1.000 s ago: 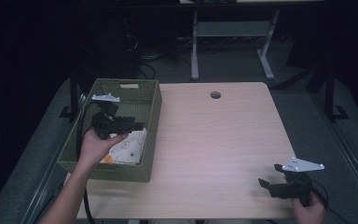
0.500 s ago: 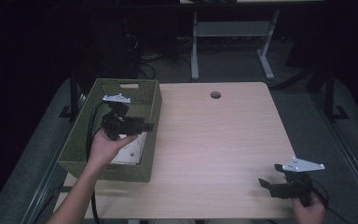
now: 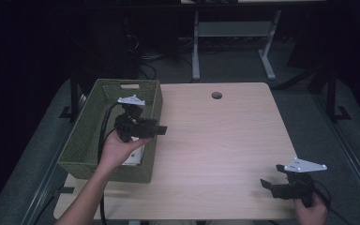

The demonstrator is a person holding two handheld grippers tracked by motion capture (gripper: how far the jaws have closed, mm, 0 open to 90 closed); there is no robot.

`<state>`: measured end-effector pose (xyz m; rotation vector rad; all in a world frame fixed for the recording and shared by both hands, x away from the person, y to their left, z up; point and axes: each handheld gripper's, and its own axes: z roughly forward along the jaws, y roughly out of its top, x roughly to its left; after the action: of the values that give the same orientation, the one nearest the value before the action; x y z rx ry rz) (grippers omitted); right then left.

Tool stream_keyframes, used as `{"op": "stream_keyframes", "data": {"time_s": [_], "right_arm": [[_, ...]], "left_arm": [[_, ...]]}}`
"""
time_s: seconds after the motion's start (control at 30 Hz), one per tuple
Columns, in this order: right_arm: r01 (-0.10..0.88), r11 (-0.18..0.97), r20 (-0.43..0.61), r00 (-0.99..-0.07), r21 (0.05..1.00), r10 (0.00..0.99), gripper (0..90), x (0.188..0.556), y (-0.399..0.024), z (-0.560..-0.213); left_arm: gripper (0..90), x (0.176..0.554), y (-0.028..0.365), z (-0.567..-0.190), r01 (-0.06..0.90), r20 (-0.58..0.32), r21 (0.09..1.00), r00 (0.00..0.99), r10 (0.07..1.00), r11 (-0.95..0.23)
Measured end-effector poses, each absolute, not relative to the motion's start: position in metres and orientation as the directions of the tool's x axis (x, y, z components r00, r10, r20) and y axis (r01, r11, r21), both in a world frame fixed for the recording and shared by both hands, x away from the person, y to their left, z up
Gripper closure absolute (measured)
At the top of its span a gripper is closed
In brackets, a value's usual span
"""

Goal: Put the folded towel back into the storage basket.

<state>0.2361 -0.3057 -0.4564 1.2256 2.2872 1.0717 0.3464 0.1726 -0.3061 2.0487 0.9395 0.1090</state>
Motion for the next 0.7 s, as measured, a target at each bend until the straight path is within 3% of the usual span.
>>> {"op": "stream_keyframes", "data": {"time_s": [0.7], "right_arm": [[0.569,0.343,0.063,-0.575,0.747,0.816,13.7,0.237,-0.305,-0.458]], "left_arm": [[42.7,0.344,0.130,-0.315,0.556,-0.246,0.745,0.742,0.624,-0.367]]}}
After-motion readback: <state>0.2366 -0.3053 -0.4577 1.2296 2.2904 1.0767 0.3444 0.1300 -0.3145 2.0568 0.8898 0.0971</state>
